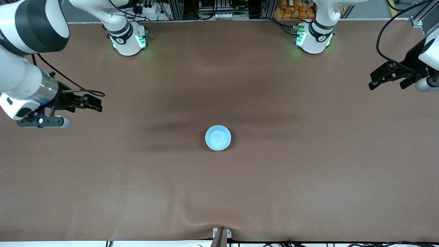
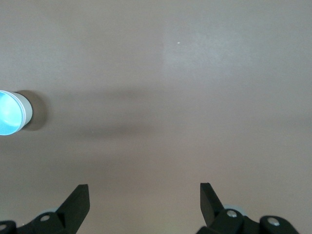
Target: Stack pink and blue bowls on white bowl
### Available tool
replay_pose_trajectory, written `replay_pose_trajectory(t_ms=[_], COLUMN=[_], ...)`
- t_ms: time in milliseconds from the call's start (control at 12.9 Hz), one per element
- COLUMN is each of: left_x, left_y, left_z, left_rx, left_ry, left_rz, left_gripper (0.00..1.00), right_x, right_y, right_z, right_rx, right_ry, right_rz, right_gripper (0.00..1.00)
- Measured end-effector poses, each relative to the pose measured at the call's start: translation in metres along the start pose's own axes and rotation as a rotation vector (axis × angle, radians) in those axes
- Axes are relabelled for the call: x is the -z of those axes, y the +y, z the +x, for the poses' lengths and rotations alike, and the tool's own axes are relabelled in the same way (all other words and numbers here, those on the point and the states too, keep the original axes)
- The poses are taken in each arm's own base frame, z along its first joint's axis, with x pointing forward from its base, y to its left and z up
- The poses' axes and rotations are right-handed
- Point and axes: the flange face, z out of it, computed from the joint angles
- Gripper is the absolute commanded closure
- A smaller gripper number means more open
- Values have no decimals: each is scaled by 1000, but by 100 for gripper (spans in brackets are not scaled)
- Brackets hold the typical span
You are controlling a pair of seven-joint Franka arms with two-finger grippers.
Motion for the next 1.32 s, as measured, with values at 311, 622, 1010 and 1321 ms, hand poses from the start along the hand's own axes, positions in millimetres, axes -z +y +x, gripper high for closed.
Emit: replay_pose_trajectory(t_ms=[311,622,1010,1321], left_x=[0,1,1,1], left_y=[0,-1,0,0], left_z=[0,0,0,0], left_rx=[0,1,1,1], left_ry=[1,1,1,1], left_rz=[0,0,0,0], left_gripper=[0,0,0,0], right_x=[41,78,75,76], right_y=[91,125,124,124], right_z=[-30,-74,-78,-77], right_rx=[-11,-36,-36,-33], right_ry=[-5,-18,-41,-31], right_rz=[7,23,20,-7], right_gripper=[0,0,0,0])
